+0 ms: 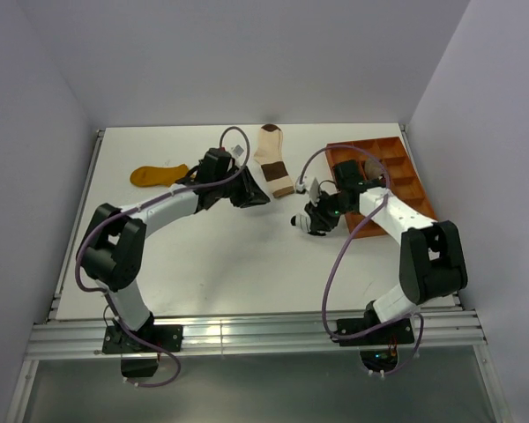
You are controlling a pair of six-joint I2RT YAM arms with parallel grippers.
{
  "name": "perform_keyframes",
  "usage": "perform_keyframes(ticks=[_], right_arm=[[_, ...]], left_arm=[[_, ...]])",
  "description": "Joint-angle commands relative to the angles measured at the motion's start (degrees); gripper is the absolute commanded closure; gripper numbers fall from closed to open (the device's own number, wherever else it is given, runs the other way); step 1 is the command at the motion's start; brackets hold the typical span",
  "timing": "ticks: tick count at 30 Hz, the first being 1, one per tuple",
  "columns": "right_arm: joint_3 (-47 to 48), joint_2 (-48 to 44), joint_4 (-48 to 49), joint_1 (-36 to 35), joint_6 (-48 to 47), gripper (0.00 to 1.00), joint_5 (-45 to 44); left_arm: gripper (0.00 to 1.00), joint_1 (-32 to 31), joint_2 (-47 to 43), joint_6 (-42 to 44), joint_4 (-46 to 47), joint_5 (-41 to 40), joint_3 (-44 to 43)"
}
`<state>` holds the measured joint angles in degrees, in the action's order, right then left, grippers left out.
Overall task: Roll the socks
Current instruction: Pick up the sock at the center of the board, then place the sock in the storage box.
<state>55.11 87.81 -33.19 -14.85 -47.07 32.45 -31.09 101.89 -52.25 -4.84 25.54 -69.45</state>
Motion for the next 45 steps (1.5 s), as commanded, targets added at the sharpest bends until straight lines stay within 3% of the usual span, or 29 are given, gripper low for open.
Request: perform_keyframes(ticks=[1, 11, 15, 19, 29, 45], right_arm=[[4.47, -1.32, -3.11, 2.89, 4.35, 1.0, 5.61], [13.09, -2.12, -2.76, 14.4, 11.2, 1.0, 1.4], [12.57, -2.82, 3.29, 20.03, 15.51, 1.0, -8.24], [10.9, -1.68, 11.11, 21.7, 18.06, 1.0, -17.03], [10.55, 6.31, 19.56, 22.32, 19.83, 1.0, -25.58], [10.28, 11.94, 11.22, 21.62, 19.03, 1.0, -19.09]], left_arm=[[0.73, -0.11, -2.39, -0.22, 3.52, -1.81, 2.56], [0.73, -0.28, -6.17, 0.92, 4.31, -1.98, 5.02], [0.72, -0.2, -6.35, 2.06, 4.14, -1.99, 4.68], [0.73, -0.28, -5.82, 2.06, 4.31, -1.37, 4.15], [0.72, -0.29, -4.33, 2.5, 4.4, -0.93, 2.83], [0.72, -0.37, -3.89, 3.12, 3.26, -0.93, 2.83]])
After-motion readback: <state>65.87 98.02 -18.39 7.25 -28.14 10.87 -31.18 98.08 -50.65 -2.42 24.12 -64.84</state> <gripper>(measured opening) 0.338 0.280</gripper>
